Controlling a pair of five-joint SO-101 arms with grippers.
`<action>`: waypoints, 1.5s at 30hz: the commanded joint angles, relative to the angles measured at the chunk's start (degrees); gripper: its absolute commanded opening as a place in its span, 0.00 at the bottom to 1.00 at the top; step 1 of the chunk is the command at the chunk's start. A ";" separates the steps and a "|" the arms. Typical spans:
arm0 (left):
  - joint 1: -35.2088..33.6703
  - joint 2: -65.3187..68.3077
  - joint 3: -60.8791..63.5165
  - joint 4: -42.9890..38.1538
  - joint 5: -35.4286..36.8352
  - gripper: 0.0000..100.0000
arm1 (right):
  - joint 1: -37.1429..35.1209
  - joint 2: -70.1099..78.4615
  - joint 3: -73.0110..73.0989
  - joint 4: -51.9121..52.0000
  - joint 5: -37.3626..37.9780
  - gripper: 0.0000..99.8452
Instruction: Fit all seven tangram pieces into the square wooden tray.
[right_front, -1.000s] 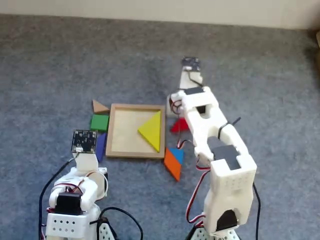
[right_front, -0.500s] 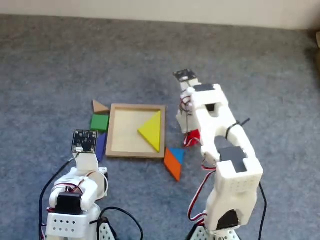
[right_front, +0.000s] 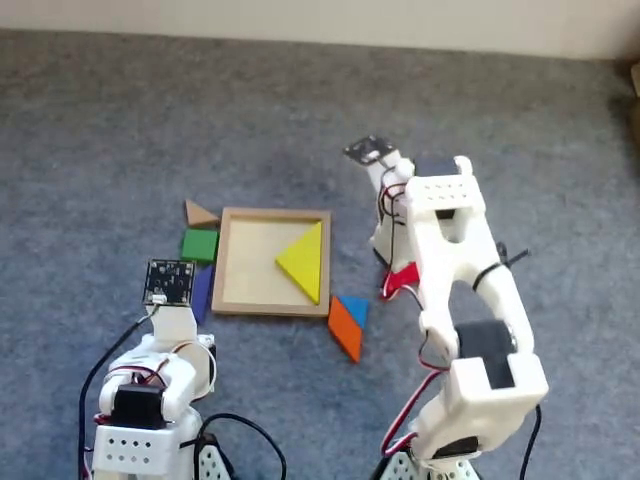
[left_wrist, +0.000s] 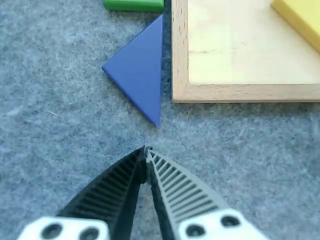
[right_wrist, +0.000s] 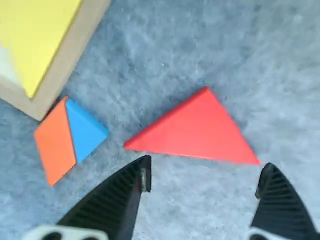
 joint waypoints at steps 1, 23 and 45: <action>-0.84 -1.10 1.19 0.18 0.00 0.00 | 0.92 -7.69 -0.66 0.84 0.62 0.32; -0.84 -1.10 1.19 0.18 0.00 0.00 | 0.48 -13.93 6.02 -12.62 -40.70 0.32; -0.84 -1.10 1.19 0.18 0.00 0.00 | -0.48 3.74 1.36 -16.31 -81.23 0.33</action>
